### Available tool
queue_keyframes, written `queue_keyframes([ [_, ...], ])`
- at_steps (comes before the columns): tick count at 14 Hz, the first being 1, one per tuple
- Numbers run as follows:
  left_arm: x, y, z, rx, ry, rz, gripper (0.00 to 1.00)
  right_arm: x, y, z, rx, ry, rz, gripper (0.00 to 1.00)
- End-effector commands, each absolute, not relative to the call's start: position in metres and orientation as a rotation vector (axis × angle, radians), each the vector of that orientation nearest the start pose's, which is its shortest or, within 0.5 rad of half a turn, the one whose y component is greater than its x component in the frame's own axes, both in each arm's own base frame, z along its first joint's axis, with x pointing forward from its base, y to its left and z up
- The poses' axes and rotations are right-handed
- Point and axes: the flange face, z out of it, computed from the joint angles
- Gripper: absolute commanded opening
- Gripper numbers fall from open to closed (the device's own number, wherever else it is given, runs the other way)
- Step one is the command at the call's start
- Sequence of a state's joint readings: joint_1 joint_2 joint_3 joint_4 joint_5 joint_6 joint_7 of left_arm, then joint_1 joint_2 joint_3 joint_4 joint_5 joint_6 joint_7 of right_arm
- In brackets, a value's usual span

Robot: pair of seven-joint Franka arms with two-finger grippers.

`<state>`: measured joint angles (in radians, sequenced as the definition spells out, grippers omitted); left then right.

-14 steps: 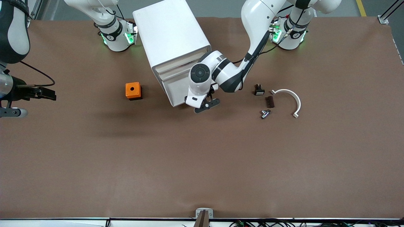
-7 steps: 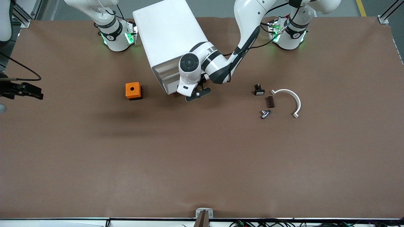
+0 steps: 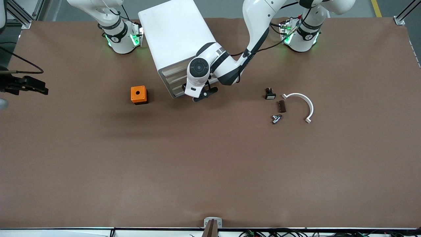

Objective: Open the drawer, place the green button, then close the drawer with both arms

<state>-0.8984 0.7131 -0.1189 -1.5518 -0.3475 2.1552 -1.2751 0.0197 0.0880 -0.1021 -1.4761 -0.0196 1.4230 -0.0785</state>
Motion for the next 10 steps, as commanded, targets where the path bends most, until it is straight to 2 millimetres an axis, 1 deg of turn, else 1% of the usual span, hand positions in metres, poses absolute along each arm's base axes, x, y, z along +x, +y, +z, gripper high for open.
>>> queue_keyframes([
  [1, 0.363, -0.591, 0.225, -3.041, -0.792, 0.633, 0.99, 0.553, -0.046, 0.613, -3.107, 0.097, 0.213, 1.0],
  [3, 0.366, -0.59, 0.226, -3.042, -0.799, 0.632, 0.99, 0.55, -0.05, 0.616, -3.103, 0.109, 0.212, 1.0],
  [4, 0.374, -0.586, 0.229, -3.044, -0.817, 0.625, 0.99, 0.55, -0.051, 0.618, -3.1, 0.113, 0.199, 1.0],
  [6, 0.397, -0.572, 0.238, -3.045, -0.878, 0.611, 0.99, 0.549, -0.05, 0.623, -3.095, 0.112, 0.163, 1.0],
  [7, 0.416, -0.562, 0.252, -3.056, -0.925, 0.592, 0.99, 0.547, -0.048, 0.627, -3.096, 0.105, 0.146, 1.0],
  [8, 0.431, -0.553, 0.267, -3.069, -0.946, 0.556, 0.99, 0.546, -0.047, 0.63, -3.099, 0.098, 0.123, 1.0],
  [10, 0.485, -0.519, 0.31, -3.109, -1.016, 0.429, 0.99, 0.54, -0.047, 0.632, -3.101, 0.099, 0.078, 1.0],
])
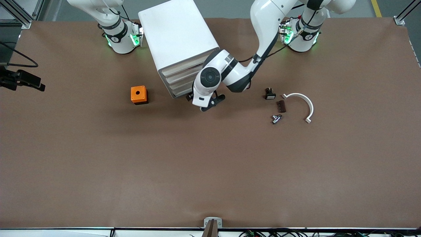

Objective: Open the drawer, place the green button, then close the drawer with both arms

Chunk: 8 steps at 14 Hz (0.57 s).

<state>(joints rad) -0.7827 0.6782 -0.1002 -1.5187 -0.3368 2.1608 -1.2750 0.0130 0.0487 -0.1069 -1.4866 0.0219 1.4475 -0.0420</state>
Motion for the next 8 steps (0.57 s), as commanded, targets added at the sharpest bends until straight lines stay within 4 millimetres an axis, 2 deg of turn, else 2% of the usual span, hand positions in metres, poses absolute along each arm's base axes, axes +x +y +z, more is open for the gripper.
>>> queue_keyframes([
  [1, 0.51, -0.498, 0.335, -3.101, -1.024, 0.381, 0.99, 0.535, -0.048, 0.634, -3.101, 0.098, 0.026, 1.0],
  [3, 0.539, -0.461, 0.373, -3.04, -0.946, 0.238, 0.99, 0.53, -0.047, 0.635, -3.104, 0.083, -0.02, 1.0],
  [5, 0.552, -0.423, 0.411, -2.993, -0.809, 0.107, 0.99, 0.525, -0.047, 0.638, -3.103, 0.08, -0.022, 1.0],
  [8, 0.575, -0.338, 0.471, -3.006, -0.62, 0.139, 0.99, 0.518, -0.047, 0.636, -3.1, 0.083, -0.032, 1.0],
])
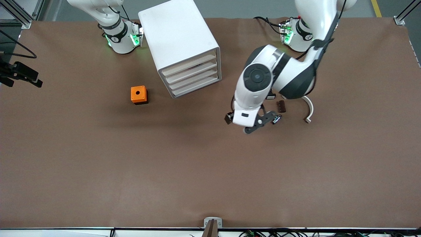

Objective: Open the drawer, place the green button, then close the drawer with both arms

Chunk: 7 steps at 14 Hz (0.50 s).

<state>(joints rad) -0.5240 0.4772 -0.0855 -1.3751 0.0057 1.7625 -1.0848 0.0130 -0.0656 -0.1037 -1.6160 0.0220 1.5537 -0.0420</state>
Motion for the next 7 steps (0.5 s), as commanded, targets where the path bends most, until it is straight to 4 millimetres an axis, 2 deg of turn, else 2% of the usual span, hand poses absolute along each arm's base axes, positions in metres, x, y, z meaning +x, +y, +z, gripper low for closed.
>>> queue_keyframes([
  [1, 0.579, -0.304, 0.492, -3.01, -0.544, 0.172, 0.99, 0.514, -0.047, 0.637, -3.099, 0.085, -0.041, 1.0],
  [3, 0.582, -0.24, 0.524, -3.014, -0.412, 0.257, 0.99, 0.515, -0.047, 0.636, -3.101, 0.08, -0.034, 1.0],
  [4, 0.58, -0.216, 0.536, -3.015, -0.374, 0.282, 0.99, 0.515, -0.047, 0.637, -3.101, 0.078, -0.036, 1.0],
  [7, 0.581, -0.134, 0.565, -3.038, -0.308, 0.321, 0.99, 0.511, -0.048, 0.637, -3.104, 0.081, 0.018, 1.0],
])
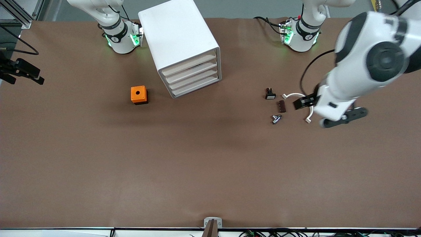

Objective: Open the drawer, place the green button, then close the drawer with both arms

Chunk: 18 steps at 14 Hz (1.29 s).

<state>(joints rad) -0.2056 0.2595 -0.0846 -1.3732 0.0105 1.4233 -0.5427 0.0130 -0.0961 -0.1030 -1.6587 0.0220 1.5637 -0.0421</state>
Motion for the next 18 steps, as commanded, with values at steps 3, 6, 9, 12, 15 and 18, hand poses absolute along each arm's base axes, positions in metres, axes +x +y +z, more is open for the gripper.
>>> queue_keyframes([
  [3, 0.567, -0.078, 0.574, -3.067, -0.133, 0.343, 0.99, 0.509, -0.049, 0.635, -3.102, 0.083, 0.049, 1.0],
  [6, 0.565, -0.037, 0.57, -3.082, -0.056, 0.343, 0.99, 0.508, -0.046, 0.635, -3.101, 0.076, 0.061, 1.0],
  [9, 0.573, -0.015, 0.554, -3.105, -0.082, 0.242, 0.99, 0.508, -0.046, 0.639, -3.102, 0.076, 0.049, 1.0],
  [12, 0.585, 0.002, 0.56, -3.116, -0.126, 0.097, 0.99, 0.508, -0.046, 0.639, -3.102, 0.076, 0.049, 1.0],
  [15, 0.59, 0.004, 0.579, -3.117, -0.114, -0.001, 0.99, 0.508, -0.047, 0.639, -3.102, 0.078, 0.052, 1.0],
  [18, 0.589, 0.007, 0.601, -3.125, -0.125, -0.068, 0.99, 0.507, -0.048, 0.639, -3.102, 0.08, 0.052, 1.0],
])
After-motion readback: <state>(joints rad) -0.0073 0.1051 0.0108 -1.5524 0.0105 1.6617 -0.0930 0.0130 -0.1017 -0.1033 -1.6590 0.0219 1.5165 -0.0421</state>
